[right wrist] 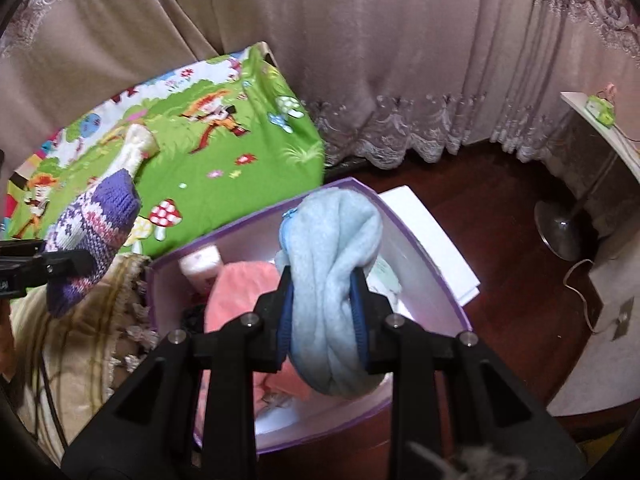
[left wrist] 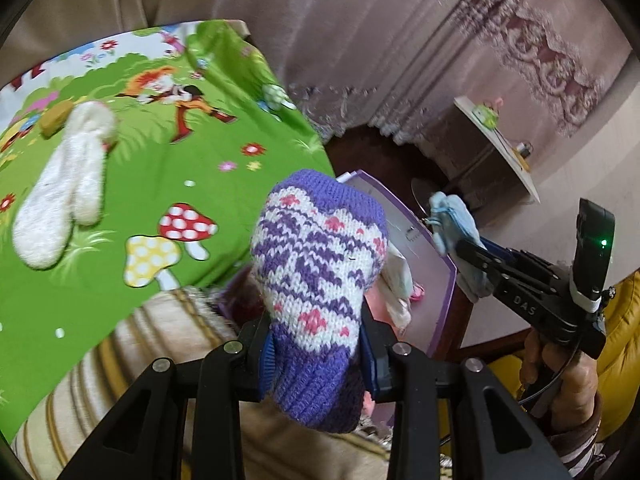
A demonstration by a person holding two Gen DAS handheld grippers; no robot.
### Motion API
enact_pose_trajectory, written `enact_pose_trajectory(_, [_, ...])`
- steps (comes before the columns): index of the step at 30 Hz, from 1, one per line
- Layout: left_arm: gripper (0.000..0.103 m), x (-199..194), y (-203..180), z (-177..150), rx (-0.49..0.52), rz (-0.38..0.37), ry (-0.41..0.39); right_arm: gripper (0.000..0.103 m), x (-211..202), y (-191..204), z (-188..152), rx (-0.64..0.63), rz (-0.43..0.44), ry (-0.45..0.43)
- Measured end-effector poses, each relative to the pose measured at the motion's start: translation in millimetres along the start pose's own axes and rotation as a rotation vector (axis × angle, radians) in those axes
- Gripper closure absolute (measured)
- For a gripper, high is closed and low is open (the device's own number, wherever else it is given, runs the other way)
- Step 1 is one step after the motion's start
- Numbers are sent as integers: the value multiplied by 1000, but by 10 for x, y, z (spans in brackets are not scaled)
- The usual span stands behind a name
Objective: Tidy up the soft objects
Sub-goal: 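Carry the purple and light-blue mittens into the white box, open both tools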
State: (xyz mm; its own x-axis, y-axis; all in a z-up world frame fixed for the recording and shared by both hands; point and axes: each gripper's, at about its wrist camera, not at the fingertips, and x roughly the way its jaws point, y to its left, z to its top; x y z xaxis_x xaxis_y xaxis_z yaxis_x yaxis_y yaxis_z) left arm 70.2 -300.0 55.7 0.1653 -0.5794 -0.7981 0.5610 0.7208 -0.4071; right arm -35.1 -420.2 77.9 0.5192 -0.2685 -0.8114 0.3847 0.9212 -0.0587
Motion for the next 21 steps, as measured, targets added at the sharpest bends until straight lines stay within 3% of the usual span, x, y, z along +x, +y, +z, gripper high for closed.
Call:
enact_pose_trajectory(5, [68,192,-129,-4,23,11,39,72,55,-24,-60,0,-64,6])
enact_pose_trajectory(15, [67,368,-249,8,42,12,77,69,126,-57,-82,4,-80,16])
enact_pose_trajectory(17, [61,380,-250,20,36,-3,80,63,128,-67,-91,6,-86,18])
enact_pose_trajectory(19, [46,395,-253,32,33,-12,82,46,128,-81,-96,12,-89,22])
enact_pose_trajectory(21, [43,397,-262,36,34,-17,83,40,127,-83,-95,11,-96,20])
